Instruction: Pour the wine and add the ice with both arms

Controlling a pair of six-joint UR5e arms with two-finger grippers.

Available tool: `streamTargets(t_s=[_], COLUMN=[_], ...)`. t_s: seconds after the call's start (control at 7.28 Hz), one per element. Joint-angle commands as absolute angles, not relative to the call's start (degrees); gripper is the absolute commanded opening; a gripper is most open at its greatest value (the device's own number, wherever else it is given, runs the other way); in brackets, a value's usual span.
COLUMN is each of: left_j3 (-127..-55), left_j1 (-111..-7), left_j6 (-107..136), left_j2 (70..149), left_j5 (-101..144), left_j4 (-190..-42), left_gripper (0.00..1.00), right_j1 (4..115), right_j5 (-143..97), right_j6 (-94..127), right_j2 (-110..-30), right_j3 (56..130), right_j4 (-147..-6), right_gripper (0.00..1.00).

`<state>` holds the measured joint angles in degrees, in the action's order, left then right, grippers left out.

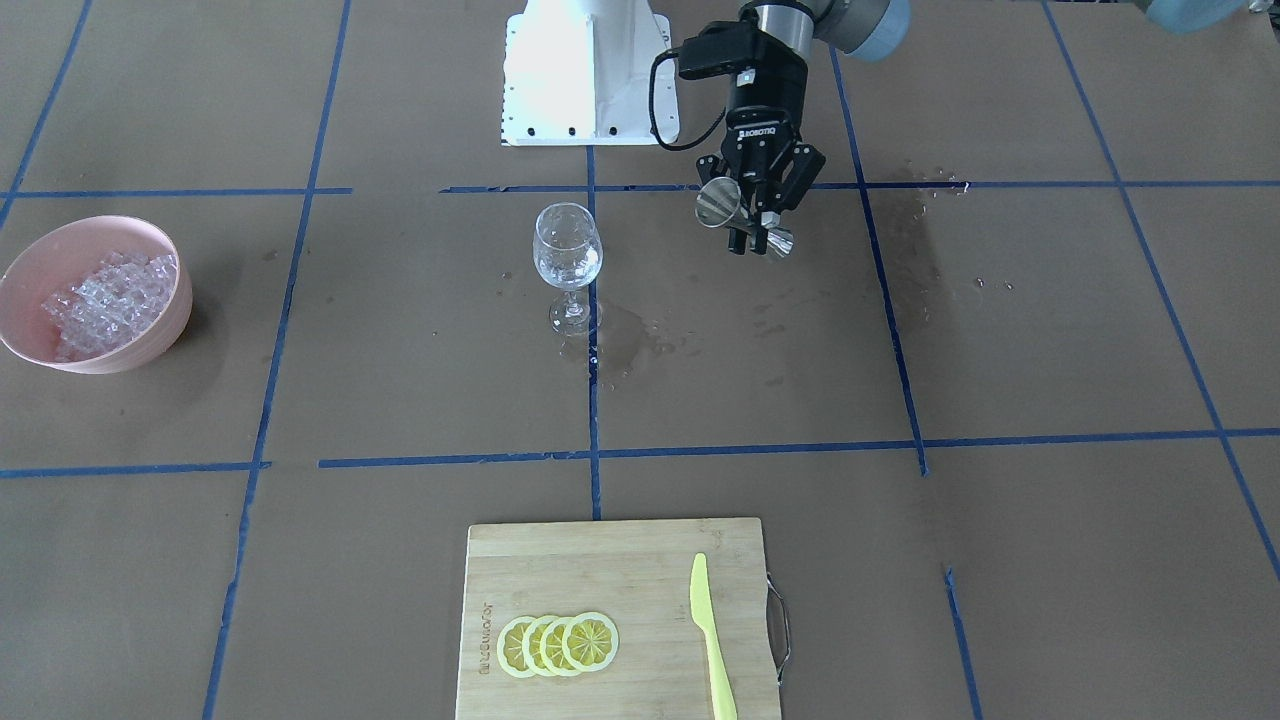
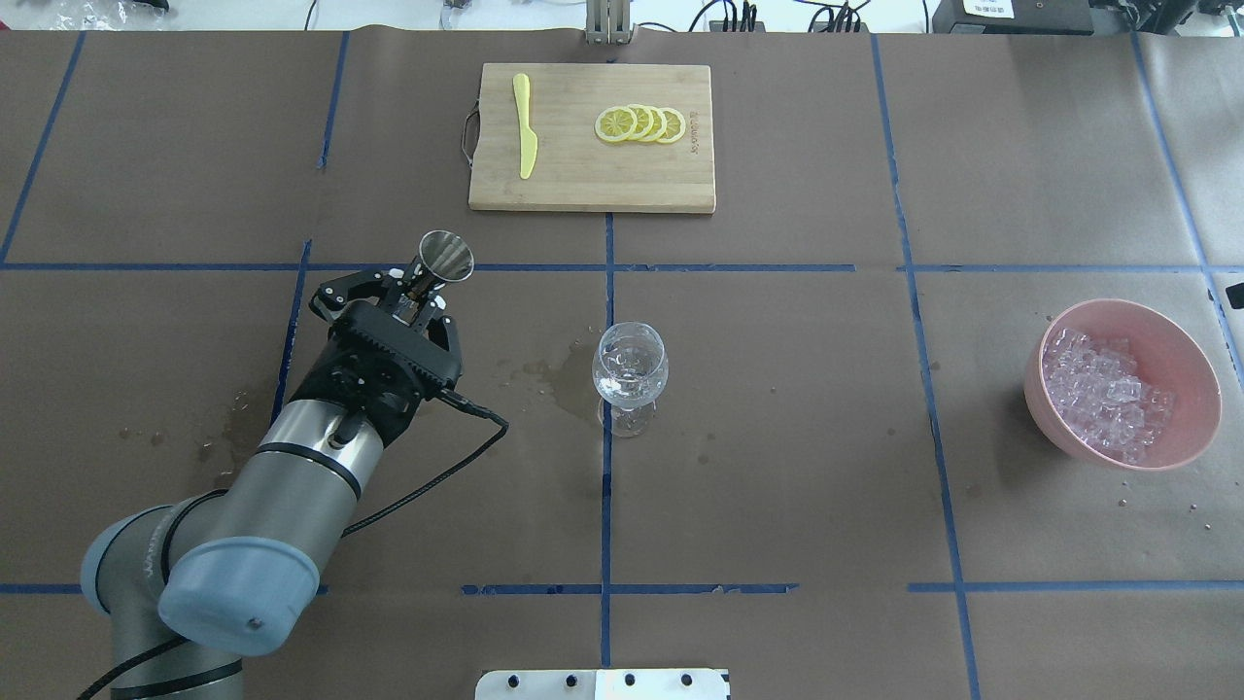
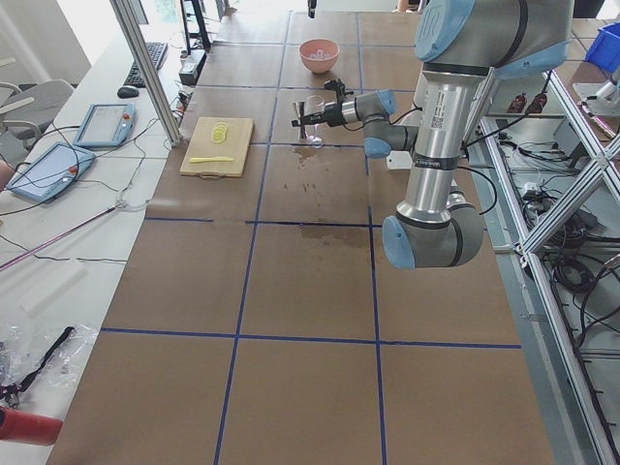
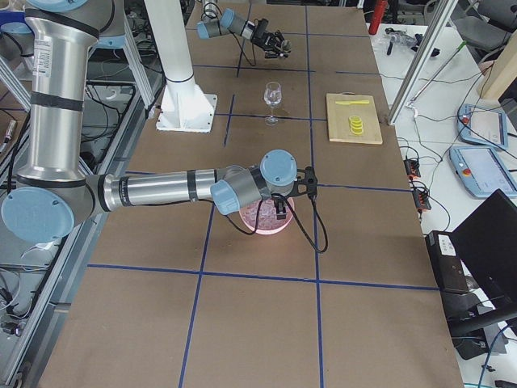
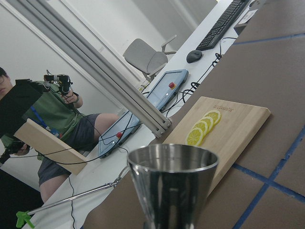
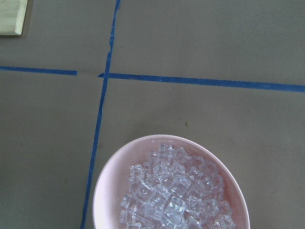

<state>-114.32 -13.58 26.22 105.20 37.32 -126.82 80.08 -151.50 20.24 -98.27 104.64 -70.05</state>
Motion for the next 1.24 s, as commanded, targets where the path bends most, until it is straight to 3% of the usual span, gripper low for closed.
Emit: streamTargets(t_s=[0.0,0.55,0.96,1.1], left_j3=[-114.08,-113.92,-103.04,-102.57], left_j1=[-13.89,-13.89,-13.80,-13.71], left_j6=[47.78,58.35,76.10,76.11], left_j2=[100.66,86.25,79.12,78.75], left_j5=[37.27,37.00,34.30,29.40], left_j4=[-130.25,-137.28,-146.56,-149.12], left_gripper=[0.00,0.00,0.00,0.00], right_j1=[78.32,75.85,75.85,75.85], right_j5=[-148.20,-144.67,-143.53,-143.53], right_j6=[21.00,32.61,32.70,32.70], right_j2=[-98.26,-99.14,-98.88,-98.88], right_j3=[105.03,104.94,104.94,105.12], right_j4=[-69.53,-59.51,-59.41,-59.41], right_gripper=[1.00,1.00,1.00,1.00])
